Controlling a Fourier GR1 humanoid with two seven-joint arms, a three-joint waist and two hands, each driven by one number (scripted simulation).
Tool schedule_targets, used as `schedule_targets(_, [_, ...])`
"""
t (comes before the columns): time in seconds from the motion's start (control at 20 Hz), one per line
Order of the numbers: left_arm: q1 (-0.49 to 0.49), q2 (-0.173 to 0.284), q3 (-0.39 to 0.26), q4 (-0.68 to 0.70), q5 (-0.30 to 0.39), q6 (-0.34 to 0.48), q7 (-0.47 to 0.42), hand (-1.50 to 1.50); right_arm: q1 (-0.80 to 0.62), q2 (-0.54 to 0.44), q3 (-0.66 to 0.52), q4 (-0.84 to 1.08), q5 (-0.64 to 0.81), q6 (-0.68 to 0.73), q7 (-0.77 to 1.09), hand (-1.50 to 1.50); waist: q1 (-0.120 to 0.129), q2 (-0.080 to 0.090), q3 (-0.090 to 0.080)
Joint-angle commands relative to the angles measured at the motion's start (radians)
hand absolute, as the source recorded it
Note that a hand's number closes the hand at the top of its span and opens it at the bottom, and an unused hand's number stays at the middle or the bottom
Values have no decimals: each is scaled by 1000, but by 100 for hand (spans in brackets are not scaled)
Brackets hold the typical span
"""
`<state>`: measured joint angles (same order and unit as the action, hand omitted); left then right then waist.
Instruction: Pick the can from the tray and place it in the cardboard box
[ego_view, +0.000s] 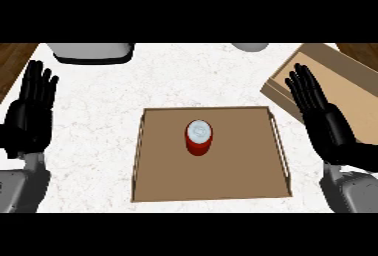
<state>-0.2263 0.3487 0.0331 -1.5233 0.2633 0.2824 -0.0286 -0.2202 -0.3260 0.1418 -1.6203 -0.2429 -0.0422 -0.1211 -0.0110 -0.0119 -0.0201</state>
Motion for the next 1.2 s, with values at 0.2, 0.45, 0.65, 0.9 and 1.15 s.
schedule_targets(0.2, [-5,116,-152,1,-149,-153,-45,0,-100,-72,-87,-225,200,-282,225,-150,-59,-8,14])
schedule_targets(0.45, [57,142,-228,-40,-159,-252,-50,0,3,-176,30,-301,493,-359,499,-150,-28,-4,14])
schedule_targets(0.65, [15,114,-229,24,-176,-267,-106,0,75,-235,145,-426,678,-298,548,-150,-18,7,17])
schedule_targets(0.9, [30,105,-241,14,-182,-280,-90,0,-31,-272,292,-486,870,-140,736,-150,5,8,16])
schedule_targets(1.15, [-28,112,-234,-7,-181,-297,-41,0,-166,-273,373,-437,815,134,954,-150,25,11,16])
